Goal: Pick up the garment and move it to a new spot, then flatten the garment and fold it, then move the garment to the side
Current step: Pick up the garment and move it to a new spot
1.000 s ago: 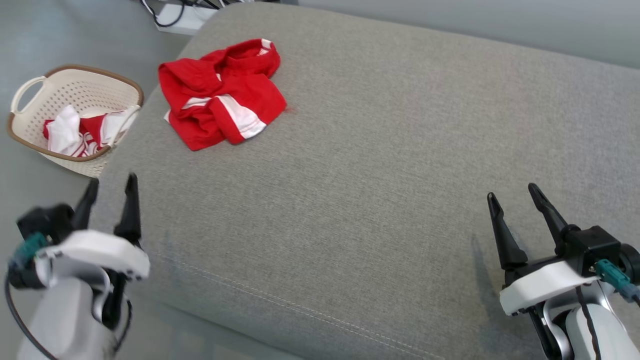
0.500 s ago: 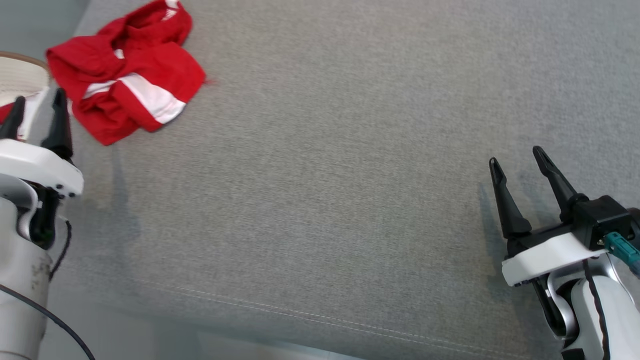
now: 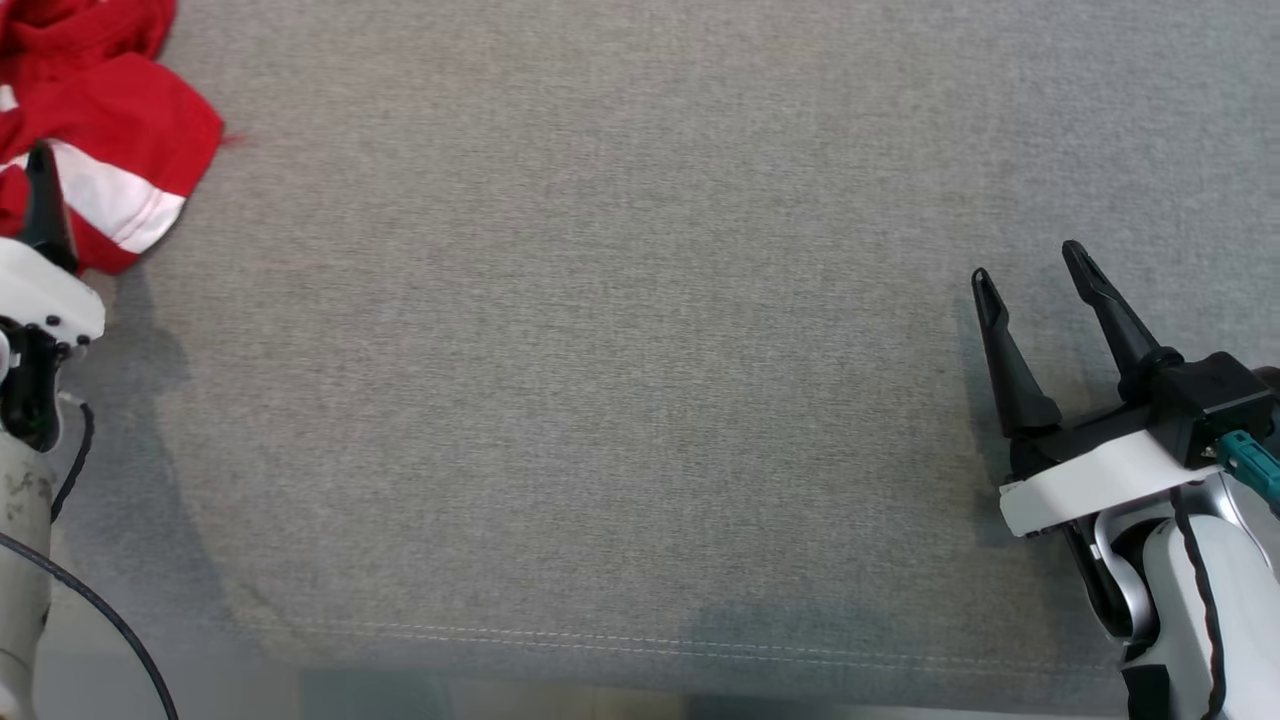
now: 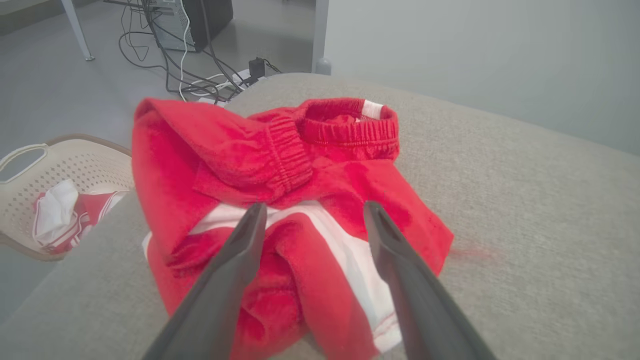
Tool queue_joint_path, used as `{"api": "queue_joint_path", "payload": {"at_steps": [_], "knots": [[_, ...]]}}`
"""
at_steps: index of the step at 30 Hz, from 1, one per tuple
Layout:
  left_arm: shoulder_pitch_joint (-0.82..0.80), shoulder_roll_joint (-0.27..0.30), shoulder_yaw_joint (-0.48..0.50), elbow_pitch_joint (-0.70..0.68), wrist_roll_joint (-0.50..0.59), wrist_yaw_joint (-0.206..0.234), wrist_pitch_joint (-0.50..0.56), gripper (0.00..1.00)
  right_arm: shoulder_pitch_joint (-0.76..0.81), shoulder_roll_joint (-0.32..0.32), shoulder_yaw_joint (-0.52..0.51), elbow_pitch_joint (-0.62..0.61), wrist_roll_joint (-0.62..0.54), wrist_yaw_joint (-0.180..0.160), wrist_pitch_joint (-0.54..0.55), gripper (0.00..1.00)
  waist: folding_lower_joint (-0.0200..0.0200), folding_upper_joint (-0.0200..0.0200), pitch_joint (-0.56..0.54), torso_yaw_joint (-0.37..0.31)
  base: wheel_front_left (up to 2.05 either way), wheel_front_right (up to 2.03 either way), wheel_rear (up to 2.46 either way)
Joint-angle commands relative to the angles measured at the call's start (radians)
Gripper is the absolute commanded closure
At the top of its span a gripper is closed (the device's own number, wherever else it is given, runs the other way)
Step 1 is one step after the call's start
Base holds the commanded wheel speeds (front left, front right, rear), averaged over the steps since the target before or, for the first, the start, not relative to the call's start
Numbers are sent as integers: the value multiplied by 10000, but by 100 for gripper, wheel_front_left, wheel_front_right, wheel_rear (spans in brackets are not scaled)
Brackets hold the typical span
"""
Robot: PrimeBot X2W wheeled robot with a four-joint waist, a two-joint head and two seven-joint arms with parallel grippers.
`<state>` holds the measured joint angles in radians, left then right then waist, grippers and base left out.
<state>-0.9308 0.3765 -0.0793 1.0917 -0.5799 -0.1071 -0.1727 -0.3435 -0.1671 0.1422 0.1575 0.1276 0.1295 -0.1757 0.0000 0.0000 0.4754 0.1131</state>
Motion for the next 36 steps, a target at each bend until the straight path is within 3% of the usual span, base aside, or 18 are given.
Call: {"api": "queue_joint_path", "payload": {"at_steps": [1, 6, 11, 12, 13, 18, 24, 32, 36], "knots": [[-249, 784, 242, 29, 12, 198, 37, 0, -89, -62, 236, -340, 92, 12, 49, 0, 0, 0, 177, -225, 0, 0, 0], [-430, 1086, 220, 837, 143, 933, 202, 0, -126, -63, 234, -341, 163, 12, 50, 0, 0, 0, 323, -625, 0, 0, 0], [-489, 1096, 202, 1231, 71, 906, 275, 0, -83, -64, 247, -231, 295, 12, -32, 0, 0, 0, 249, -922, 0, 0, 0], [-520, 1078, 192, 1281, 58, 902, 311, 59, -77, -57, 215, -217, 312, 12, -38, 0, 0, 0, 241, -945, 0, 0, 0], [-547, 1075, 160, 1318, 71, 892, 323, 100, -79, -32, 181, -200, 344, 12, -51, 0, 0, 0, 213, -970, 0, 0, 0], [-553, 1045, -49, 1447, 169, 714, 335, 100, -124, 118, 169, -50, 482, 12, -159, 0, 0, 0, 5, -1049, 0, 0, 0], [-345, 615, -382, 1320, 306, 336, -140, 100, -83, 255, 189, 305, 680, 12, -376, 0, 0, 0, -401, -1107, 0, 0, 0], [157, -516, -1313, 402, 748, -104, -663, 100, 1, 417, 142, 735, 824, 12, -617, 0, 0, 0, -1073, -1372, 0, 0, 0], [596, -1461, -2196, -263, 1151, -194, -761, 100, 97, 431, 32, 931, 900, 12, -694, 0, 0, 0, -1383, -1523, 0, 0, 0]]}}
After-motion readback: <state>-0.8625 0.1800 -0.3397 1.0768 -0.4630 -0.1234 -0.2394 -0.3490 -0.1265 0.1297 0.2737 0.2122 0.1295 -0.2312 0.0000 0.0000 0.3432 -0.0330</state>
